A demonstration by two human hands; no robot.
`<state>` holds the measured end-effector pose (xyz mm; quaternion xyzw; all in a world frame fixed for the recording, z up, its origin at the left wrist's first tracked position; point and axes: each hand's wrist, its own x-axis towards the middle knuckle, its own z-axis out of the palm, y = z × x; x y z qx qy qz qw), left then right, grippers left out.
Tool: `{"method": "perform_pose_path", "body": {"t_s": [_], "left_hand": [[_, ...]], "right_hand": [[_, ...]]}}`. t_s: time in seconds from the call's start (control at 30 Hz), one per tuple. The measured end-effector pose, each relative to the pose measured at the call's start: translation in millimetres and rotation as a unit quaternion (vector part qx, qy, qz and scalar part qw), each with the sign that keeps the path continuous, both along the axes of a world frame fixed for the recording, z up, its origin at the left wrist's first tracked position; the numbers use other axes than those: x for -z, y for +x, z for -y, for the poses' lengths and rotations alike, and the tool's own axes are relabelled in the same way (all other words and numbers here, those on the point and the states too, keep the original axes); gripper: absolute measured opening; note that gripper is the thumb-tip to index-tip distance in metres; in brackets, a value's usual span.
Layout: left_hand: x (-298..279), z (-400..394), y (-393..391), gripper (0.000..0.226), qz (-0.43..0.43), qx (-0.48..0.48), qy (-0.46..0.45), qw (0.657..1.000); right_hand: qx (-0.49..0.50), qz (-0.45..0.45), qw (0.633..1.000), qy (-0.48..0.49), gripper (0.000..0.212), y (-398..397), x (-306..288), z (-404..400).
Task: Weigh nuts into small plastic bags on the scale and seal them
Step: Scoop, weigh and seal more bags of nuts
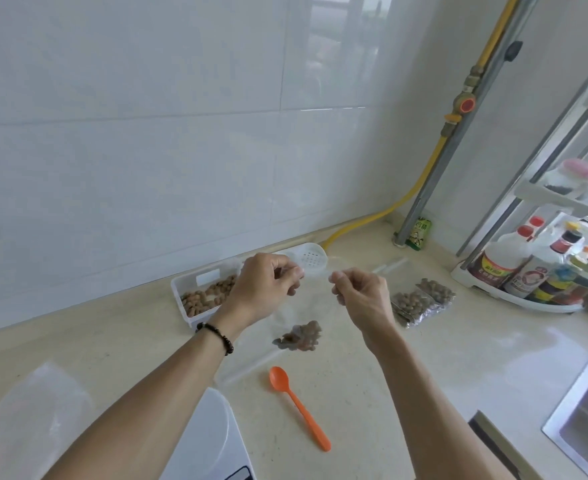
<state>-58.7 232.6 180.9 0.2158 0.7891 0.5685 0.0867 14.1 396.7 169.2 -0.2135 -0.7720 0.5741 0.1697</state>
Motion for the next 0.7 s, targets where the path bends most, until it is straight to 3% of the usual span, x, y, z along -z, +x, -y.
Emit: {"method": "perform_pose_path", "body": {"t_s": [0.1,0.2,0.33,0.4,0.53,0.7], "left_hand": [[3.7,-48.5,-11.2,0.02,-0.001,-0.005,0.01,1.0],[9.8,-102.0,-23.6,0.015,0.051,0.01,0.04,0.998],[18.1,-172.2,-47.4,0.013,0.116,-0.01,0.104,0.988],[28.0,-204.7,-61.1,0.014,0.126,-0.046,0.108,0.985],[61.7,-266.3,-85.5,0.018,0.106,-0.106,0.027,0.988],[107.0,-341.0,-106.3,0.022,0.106,-0.093,-0.083,0.987]], "right_hand": [[-0.045,-0.01,0.996,-0.077,0.024,-6.5,12.8,-46.4],[-0.136,0.035,0.99,-0.024,0.026,-12.7,29.7,-102.1],[-0.18,0.102,0.978,0.0,0.004,-22.2,53.7,-174.9],[-0.161,0.125,0.979,0.026,0.002,-25.5,66.6,-215.4],[-0.055,0.162,0.984,0.05,0.026,-32.5,78.6,-296.2],[0.028,0.207,0.974,0.092,0.035,-39.4,97.5,-377.4]]}}
